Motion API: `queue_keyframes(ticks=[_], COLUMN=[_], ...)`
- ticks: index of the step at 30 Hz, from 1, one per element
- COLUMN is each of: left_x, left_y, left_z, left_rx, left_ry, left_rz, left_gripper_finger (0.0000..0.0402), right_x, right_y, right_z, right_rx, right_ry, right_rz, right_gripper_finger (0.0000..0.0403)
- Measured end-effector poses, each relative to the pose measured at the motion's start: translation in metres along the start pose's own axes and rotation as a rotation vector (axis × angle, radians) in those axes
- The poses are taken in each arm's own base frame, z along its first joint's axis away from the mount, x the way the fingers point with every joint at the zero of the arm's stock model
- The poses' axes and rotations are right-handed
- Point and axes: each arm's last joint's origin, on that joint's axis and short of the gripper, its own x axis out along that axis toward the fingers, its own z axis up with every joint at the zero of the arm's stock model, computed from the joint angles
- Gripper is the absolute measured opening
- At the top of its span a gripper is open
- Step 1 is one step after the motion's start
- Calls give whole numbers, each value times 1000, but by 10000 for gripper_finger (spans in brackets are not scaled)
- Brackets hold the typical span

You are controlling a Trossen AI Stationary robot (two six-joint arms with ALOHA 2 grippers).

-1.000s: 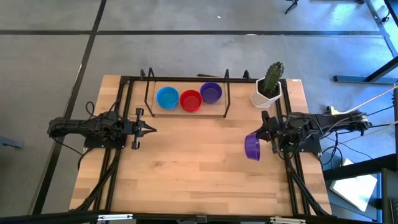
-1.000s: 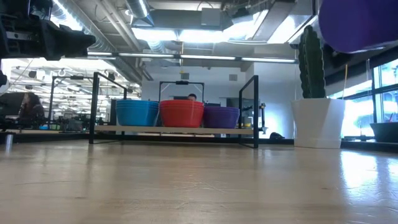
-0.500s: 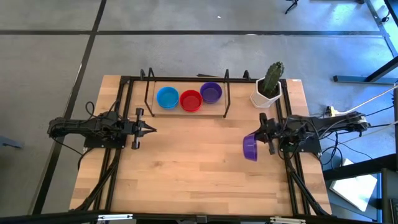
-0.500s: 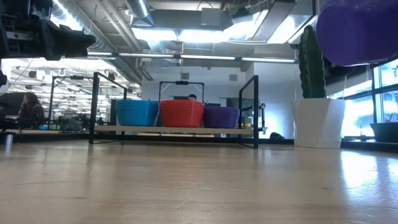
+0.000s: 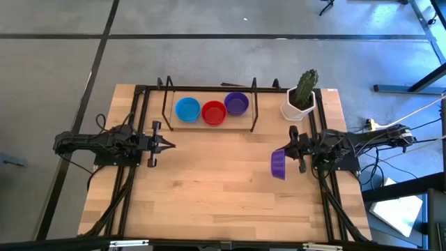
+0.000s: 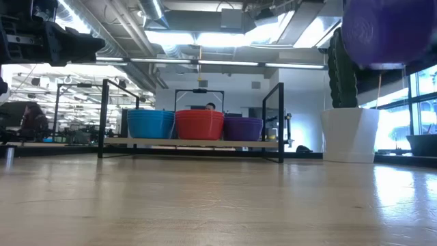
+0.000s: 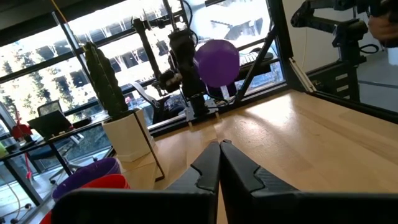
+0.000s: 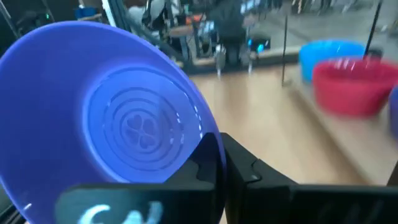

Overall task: Pick & Place Mini bowls
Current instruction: Stack the violet bowl on top of the violet bowls on the shelf

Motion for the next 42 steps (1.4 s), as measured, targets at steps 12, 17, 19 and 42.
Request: queue_keyframes(ticks=[12,17,19,42], left_x=[0,0,0,0], left_y=[0,0,0,0], left_z=[0,0,0,0], left_rx=[0,0,0,27], left_ry=[-1,-1,-1,4], left_rz=[0,0,0,-1], left_gripper_finger=[6,2,3,4], right_x=[63,114,132,187], right_y=[12,-8,-29,-262], right_z=[143,222,245,190], right_rx=[-351,-438,-440,-32], right_ry=[137,236,332,1067], right_rz=[-387,-550,-618,-617], right_gripper_finger=[3,2,2,2])
